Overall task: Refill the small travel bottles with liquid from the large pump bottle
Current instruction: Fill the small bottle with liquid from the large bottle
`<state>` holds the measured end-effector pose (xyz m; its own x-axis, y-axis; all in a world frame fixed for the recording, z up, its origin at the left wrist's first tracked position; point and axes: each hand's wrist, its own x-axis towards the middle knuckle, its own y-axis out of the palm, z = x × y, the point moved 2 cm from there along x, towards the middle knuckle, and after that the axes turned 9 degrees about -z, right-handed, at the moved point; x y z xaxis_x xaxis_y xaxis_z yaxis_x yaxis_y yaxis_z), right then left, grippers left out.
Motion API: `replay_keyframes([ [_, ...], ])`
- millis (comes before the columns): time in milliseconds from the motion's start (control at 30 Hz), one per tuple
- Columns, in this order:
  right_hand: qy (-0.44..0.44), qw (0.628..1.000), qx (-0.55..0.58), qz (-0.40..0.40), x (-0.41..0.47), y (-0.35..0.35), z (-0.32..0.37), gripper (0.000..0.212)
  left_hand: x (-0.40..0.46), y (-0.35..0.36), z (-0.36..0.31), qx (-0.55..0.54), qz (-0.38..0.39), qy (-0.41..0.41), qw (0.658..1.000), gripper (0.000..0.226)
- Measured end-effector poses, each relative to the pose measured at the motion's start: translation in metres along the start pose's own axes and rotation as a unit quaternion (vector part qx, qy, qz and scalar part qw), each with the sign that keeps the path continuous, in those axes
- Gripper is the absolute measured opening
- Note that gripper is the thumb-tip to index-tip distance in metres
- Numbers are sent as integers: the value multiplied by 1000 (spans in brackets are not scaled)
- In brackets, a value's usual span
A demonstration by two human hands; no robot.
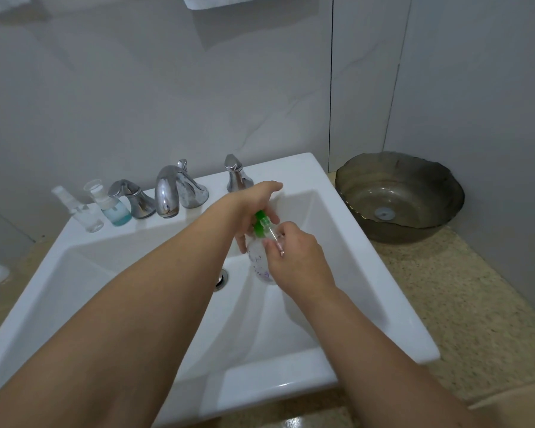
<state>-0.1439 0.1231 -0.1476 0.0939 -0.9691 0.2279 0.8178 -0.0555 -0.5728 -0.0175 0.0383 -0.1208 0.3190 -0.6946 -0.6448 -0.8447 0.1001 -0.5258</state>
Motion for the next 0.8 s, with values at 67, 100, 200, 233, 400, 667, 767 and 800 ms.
replay_keyframes([
  [67,0,1000,2,2,0,0,1,23,2,-1,-2,11,6,-4,1000,81],
  [100,-2,1000,3,1,0,0,1,23,3,-1,-2,16,2,-3,1000,82],
  [200,-5,1000,5,-2,1,0,1,22,6,4,-2,30,-17,3,999,82],
  [233,-4,1000,3,-2,1,1,1,22,5,5,-2,34,-25,5,999,81],
  [400,12,1000,-17,15,1,3,-2,24,8,14,-1,16,-102,39,994,39],
  [667,22,999,-40,25,2,7,-3,25,18,22,4,-52,-144,79,985,38],
  [767,23,999,-41,26,2,7,-4,25,14,22,5,-43,-142,77,986,44],
  [800,21,999,-40,26,2,7,-3,25,15,21,5,-35,-143,80,986,50],
])
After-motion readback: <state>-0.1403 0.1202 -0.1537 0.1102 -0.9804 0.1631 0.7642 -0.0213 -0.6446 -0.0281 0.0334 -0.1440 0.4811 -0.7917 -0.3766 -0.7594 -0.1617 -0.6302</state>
